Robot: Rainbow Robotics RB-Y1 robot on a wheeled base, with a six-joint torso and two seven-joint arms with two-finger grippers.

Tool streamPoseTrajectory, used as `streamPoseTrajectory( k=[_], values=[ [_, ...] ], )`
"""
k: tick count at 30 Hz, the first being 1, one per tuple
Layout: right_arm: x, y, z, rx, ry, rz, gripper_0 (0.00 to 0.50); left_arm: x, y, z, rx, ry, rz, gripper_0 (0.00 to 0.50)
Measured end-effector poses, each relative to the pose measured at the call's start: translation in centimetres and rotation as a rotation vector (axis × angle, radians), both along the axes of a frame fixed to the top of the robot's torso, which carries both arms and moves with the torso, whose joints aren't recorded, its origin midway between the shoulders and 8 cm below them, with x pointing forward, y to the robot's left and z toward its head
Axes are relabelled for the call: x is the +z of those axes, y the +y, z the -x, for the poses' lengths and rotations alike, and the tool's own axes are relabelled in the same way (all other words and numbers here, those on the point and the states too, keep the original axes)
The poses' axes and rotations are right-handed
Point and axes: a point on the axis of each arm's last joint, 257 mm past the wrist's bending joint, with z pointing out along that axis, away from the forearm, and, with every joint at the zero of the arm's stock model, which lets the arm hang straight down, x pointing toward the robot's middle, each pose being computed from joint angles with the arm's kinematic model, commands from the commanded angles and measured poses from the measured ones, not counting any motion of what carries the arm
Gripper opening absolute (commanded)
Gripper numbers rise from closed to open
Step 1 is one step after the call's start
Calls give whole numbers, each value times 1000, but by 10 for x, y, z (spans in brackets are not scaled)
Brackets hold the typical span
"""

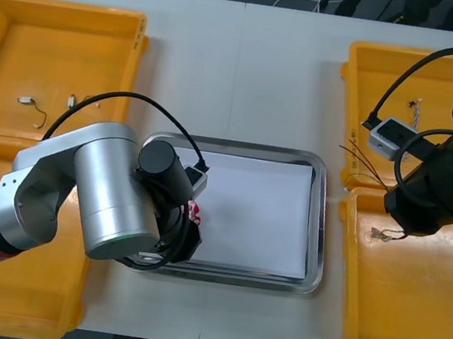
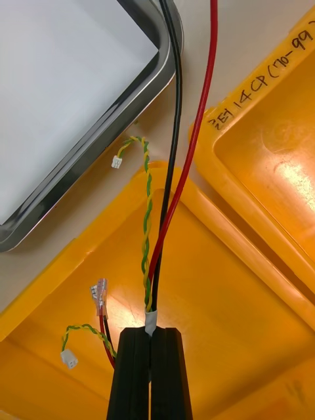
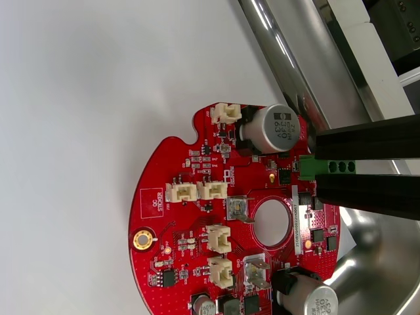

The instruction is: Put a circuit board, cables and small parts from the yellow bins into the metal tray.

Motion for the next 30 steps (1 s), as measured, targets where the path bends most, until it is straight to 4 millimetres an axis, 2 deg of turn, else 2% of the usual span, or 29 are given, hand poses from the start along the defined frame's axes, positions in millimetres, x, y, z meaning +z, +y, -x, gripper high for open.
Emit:
streamPoseTrajectory(
  k=[22, 23, 26, 28, 29, 30],
  values=[
    [1, -2, -4, -11, -14, 5, 0, -11, -1, 6, 10, 1, -11, 7],
    [1, -2, -4, -11, -14, 5, 0, -12, -2, 6, 10, 2, -11, 22],
    [1, -2, -4, -12, -15, 5, 0, -12, -2, 6, 10, 3, -11, 235],
    [1, -2, -4, -12, -15, 5, 0, -12, -2, 6, 10, 3, -11, 303],
    [1, -2, -4, -12, -15, 6, 0, -12, -2, 6, 10, 3, -11, 319],
    [1, -2, -4, -12, -16, 6, 0, -12, -2, 6, 10, 3, -11, 373]
  ],
)
